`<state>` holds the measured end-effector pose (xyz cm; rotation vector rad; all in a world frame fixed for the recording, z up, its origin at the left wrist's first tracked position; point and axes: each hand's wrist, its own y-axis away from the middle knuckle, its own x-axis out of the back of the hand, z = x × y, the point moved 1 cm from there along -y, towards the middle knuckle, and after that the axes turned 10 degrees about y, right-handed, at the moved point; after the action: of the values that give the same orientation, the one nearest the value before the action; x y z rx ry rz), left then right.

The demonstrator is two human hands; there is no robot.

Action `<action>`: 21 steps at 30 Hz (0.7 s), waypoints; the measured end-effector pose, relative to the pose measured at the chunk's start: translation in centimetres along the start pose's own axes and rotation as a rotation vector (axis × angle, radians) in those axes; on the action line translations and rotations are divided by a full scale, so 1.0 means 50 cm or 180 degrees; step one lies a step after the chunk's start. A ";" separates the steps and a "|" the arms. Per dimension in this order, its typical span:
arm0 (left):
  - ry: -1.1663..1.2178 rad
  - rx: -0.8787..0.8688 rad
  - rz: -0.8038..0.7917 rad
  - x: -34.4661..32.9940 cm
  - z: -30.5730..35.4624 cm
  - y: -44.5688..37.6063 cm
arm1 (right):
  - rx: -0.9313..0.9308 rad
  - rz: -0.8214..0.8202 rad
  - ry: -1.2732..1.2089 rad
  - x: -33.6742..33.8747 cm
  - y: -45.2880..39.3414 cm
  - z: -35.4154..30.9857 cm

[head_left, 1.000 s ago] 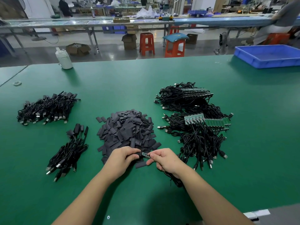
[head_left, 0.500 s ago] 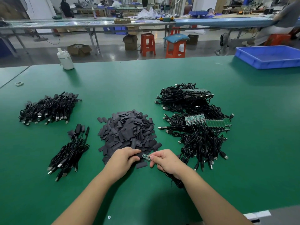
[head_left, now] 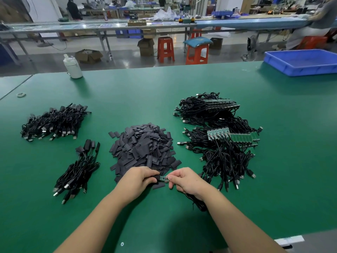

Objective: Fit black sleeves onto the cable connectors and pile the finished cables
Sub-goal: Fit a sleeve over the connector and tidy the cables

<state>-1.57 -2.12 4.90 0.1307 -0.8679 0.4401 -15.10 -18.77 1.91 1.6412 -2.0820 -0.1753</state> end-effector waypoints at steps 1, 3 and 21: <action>-0.0018 -0.0015 -0.0048 0.002 0.001 -0.001 | -0.0003 -0.0015 -0.0006 0.001 0.001 -0.001; -0.0086 -0.0027 -0.0112 0.002 0.006 -0.005 | -0.0013 -0.0031 -0.0056 0.003 0.003 -0.003; 0.0023 -0.0190 0.0156 -0.042 0.045 -0.007 | 0.0172 -0.0048 -0.0118 0.000 -0.001 0.006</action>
<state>-4.19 -3.76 4.77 0.0531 -0.8776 0.4598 -15.19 -18.84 1.63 1.6978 -2.1196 -0.1570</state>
